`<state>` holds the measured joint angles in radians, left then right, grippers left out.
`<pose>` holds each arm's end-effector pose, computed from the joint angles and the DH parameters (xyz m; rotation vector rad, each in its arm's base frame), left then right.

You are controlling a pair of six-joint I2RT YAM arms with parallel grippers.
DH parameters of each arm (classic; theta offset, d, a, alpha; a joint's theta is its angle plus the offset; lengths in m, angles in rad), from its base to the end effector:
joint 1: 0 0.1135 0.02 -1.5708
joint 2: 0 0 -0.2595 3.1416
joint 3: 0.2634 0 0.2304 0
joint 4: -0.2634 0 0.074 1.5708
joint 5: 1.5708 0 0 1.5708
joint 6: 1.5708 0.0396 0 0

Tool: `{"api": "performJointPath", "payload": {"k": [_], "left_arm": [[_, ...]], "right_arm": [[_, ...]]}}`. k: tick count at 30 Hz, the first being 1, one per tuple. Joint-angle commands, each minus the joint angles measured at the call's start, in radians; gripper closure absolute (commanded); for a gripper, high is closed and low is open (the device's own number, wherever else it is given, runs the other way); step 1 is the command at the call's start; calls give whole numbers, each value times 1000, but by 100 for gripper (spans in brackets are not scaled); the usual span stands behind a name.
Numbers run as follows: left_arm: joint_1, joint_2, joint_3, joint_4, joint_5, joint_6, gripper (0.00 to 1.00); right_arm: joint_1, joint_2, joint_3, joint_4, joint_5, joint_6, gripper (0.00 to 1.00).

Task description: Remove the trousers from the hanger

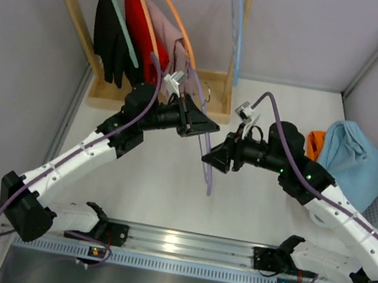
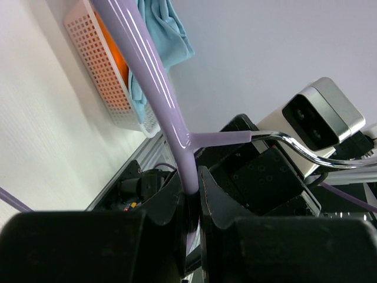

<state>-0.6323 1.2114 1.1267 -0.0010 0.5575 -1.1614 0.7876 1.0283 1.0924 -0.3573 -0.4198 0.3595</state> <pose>0.1995 -0.1721 0.3882 -0.0153 1.9967 -1.7298 0.1365 0.1600 0.3780 -0.7293 1.8751 1.1564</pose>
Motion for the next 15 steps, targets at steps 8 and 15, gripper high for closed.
{"api": "performJointPath", "payload": {"k": [8, 15], "left_arm": [[2, 10, 58, 88, -14, -26, 100], [2, 5, 53, 78, -16, 17, 92]], "right_arm": [[30, 6, -8, 61, -6, 32, 83], [3, -16, 20, 40, -27, 56, 100]]}}
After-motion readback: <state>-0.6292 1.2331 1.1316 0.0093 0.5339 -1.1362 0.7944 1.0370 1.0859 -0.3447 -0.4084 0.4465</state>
